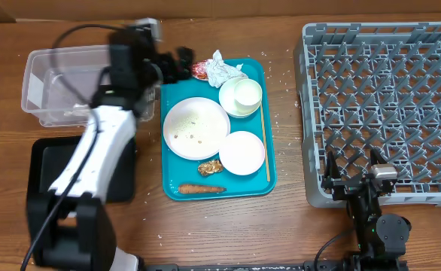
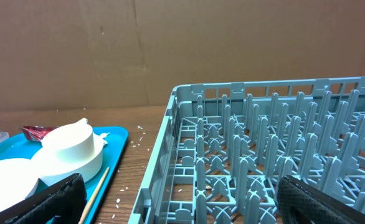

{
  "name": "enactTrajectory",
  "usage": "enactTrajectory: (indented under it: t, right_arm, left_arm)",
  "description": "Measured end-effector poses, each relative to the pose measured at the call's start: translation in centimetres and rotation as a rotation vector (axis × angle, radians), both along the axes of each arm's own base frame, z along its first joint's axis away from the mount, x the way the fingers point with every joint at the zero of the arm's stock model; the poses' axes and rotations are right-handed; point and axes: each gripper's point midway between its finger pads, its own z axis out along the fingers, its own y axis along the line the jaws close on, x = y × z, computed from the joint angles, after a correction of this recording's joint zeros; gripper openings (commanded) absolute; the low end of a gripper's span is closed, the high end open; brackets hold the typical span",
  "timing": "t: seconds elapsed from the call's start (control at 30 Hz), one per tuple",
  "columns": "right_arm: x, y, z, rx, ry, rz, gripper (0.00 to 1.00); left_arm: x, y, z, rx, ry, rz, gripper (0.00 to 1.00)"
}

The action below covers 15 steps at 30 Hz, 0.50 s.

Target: Sort waste into correct bins and load items into the dishwasher

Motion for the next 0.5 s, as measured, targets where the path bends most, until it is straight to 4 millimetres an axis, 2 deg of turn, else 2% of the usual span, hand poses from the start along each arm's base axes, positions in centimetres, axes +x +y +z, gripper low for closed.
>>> enactTrajectory:
  t: [0.07,0.13,0.17,0.27,0.4,0.5]
  right_arm:
    - [0.0,0.0,0.0,0.0,-0.001,0.0,1.0]
    - [0.0,0.0,0.0,0.0,-0.001,0.0,1.0]
    - [0.0,0.0,0.0,0.0,0.0,0.0,1.0]
    - [0.0,0.0,0.0,0.0,-0.001,0.0,1.0]
    - [0.0,0.0,0.0,0.0,0.0,0.0,1.0]
    - [0.0,0.0,0.0,0.0,0.0,0.0,1.0]
  left_arm:
    - [0.3,-2.5,-3.0,0.057,0.021,-0.057,1.0]
    - [0.8,-3.9,-6.0,0.118,0.038,-0.081,1.0]
    - [1.3,-4.2,-7.8,0.155,0.043,-0.077,1.0]
    - [2.6,-3.9,-10.5,0.199,0.04,-0.049,0.97]
    - [3.8,-3.6,-11.2,0.202,0.004,-0.012,0.9]
    - [4.6,-3.7,-11.1,0.19,-0.029,0.002,0.93]
